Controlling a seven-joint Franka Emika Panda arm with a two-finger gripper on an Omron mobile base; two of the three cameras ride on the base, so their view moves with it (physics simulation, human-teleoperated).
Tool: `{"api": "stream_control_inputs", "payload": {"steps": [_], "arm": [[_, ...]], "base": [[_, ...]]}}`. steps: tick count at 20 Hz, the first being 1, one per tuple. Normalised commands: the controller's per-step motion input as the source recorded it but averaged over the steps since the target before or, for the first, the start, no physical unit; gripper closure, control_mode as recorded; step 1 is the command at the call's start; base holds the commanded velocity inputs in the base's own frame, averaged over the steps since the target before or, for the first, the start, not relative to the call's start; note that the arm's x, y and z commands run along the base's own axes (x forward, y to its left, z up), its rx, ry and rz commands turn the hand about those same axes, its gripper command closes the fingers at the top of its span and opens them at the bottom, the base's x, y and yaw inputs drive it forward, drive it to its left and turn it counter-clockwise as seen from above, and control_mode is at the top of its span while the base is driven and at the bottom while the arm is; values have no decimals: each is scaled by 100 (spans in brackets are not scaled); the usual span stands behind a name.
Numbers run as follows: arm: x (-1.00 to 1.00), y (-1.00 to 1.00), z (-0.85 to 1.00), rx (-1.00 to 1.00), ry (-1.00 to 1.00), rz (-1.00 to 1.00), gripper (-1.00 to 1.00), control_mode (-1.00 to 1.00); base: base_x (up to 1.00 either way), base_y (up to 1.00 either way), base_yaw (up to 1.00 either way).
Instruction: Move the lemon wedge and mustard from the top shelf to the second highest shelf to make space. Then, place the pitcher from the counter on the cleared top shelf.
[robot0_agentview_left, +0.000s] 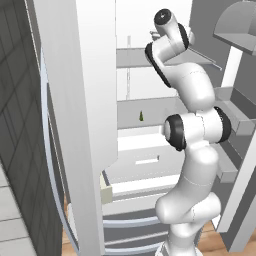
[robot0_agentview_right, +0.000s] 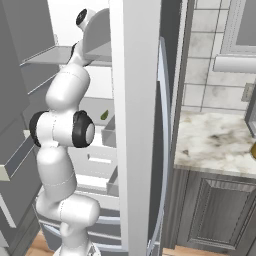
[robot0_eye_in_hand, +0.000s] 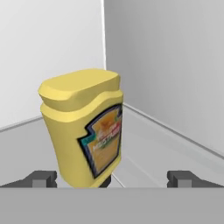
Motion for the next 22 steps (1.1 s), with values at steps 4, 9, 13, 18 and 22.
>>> {"api": "stream_control_inputs", "payload": {"steps": [4, 9, 13, 18, 22], "arm": [[8, -5, -5, 0, 0, 0, -100, -100], [9, -1, -4, 0, 0, 0, -100, -100], [9, 0, -4, 0, 0, 0, -100, -100], [10, 0, -3, 0, 0, 0, -100, -100], [13, 0, -2, 0, 0, 0, -100, -100]], "base": [[0, 0, 0], [0, 0, 0], [0, 0, 0], [0, 0, 0], [0, 0, 0]]}}
